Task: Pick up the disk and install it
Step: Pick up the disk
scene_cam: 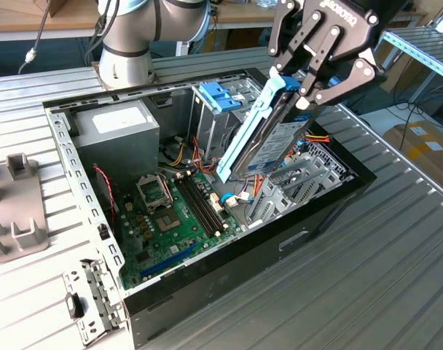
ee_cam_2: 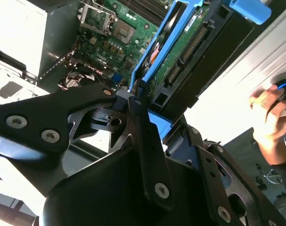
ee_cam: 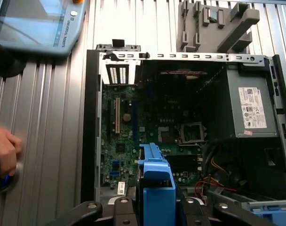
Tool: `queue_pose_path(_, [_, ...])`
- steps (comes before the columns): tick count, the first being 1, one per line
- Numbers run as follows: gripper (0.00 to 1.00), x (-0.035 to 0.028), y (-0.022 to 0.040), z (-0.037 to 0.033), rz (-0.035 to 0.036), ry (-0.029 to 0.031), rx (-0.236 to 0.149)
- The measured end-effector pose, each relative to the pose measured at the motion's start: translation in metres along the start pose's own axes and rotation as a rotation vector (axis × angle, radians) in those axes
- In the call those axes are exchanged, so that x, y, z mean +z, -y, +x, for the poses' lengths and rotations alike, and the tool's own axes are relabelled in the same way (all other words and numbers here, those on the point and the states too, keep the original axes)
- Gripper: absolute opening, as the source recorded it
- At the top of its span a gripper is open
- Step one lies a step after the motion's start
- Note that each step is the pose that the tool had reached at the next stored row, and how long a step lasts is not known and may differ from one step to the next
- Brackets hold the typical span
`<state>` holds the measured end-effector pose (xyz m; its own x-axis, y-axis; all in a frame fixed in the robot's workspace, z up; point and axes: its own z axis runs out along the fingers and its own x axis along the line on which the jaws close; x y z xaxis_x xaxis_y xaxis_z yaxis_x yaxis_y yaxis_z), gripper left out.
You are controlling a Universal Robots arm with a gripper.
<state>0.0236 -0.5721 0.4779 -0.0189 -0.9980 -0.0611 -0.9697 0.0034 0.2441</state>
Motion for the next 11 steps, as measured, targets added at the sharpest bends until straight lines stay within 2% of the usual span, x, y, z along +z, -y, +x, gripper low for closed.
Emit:
queue_pose_path(1, [0.37,-0.0003,0.0006,0.005,-0.0007,0.0002,0.0])
queue_pose_path(2, [0.37,-0.0004,0.0006,0.0071,-0.0008,0.0003,0.0])
queue_pose_path(5, [0.37,-0.0006,0.0006,0.0076,-0.0009,0.0001,0.0])
queue_pose_path(6, [0.37,-0.0005,0.0006,0.0076,0.0016,0.0002,0.0])
queue_pose_path(7, [0.37,-0.0004,0.0006,0.0077,0.0129,0.0001,-0.001])
queue_pose_path(8, [0.37,-0.0002,0.0005,0.0077,0.0298,0.0004,-0.002])
queue_pose_path(9, [0.37,0.0,0.0004,0.0077,0.0567,0.0004,-0.004])
queue_pose_path(10, [0.37,0.0,0.0004,0.0077,0.0692,0.0004,-0.004])
queue_pose_path(11, [0.37,0.0002,0.0003,0.0077,0.0862,0.0006,-0.006])
